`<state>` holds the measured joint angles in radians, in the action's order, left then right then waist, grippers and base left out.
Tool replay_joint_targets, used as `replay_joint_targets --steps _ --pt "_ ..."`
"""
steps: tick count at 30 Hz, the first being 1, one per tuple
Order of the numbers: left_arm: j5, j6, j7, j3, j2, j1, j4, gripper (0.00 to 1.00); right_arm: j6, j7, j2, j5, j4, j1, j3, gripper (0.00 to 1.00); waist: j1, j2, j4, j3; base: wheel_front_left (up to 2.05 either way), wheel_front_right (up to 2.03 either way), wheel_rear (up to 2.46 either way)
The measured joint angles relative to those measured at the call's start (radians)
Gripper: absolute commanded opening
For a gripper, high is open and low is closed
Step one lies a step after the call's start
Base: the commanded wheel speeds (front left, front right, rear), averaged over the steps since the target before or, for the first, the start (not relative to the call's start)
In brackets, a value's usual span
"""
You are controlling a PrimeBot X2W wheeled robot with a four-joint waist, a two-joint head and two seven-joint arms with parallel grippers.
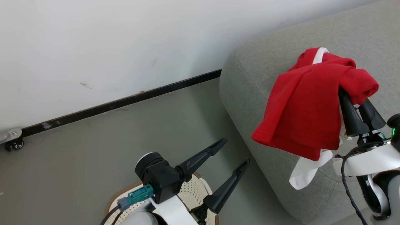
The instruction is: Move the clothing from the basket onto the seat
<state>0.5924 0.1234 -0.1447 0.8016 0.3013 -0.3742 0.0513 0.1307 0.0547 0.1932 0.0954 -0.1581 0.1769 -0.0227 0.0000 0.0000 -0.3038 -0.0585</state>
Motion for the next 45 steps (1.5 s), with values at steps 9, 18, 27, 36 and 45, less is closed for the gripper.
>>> replay_joint_targets --steps 9,18,27,36,45 --pt "-0.007 0.000 -0.010 0.019 0.001 0.000 -0.009 1.00 0.000 0.007 -0.007 -0.001 -0.009 -0.013 -0.007 0.00 0.0000 0.0000 -0.048 -0.004 0.00 0.00 0.00" --pt "-0.016 0.000 -0.015 0.031 0.004 0.000 -0.013 1.00 0.000 0.007 -0.019 -0.001 -0.019 -0.030 -0.005 0.00 0.0000 0.0000 -0.096 -0.012 0.00 0.00 0.00" --pt "-0.033 0.000 -0.015 0.033 0.013 0.000 -0.015 1.00 0.000 0.007 -0.025 0.001 -0.022 -0.030 -0.009 0.00 0.0000 0.0000 -0.130 -0.026 0.00 0.00 0.00" --pt "-0.033 0.000 -0.015 0.044 0.013 0.000 -0.013 1.00 0.000 0.007 -0.035 0.002 -0.025 -0.030 -0.019 0.00 0.0000 0.0000 -0.143 -0.044 0.00 0.00 0.00" --pt "-0.034 0.000 -0.015 0.063 0.013 0.000 -0.013 1.00 0.000 0.007 -0.038 0.002 -0.027 -0.030 -0.031 0.00 0.0000 0.0000 -0.149 -0.055 0.00 0.00 0.00"
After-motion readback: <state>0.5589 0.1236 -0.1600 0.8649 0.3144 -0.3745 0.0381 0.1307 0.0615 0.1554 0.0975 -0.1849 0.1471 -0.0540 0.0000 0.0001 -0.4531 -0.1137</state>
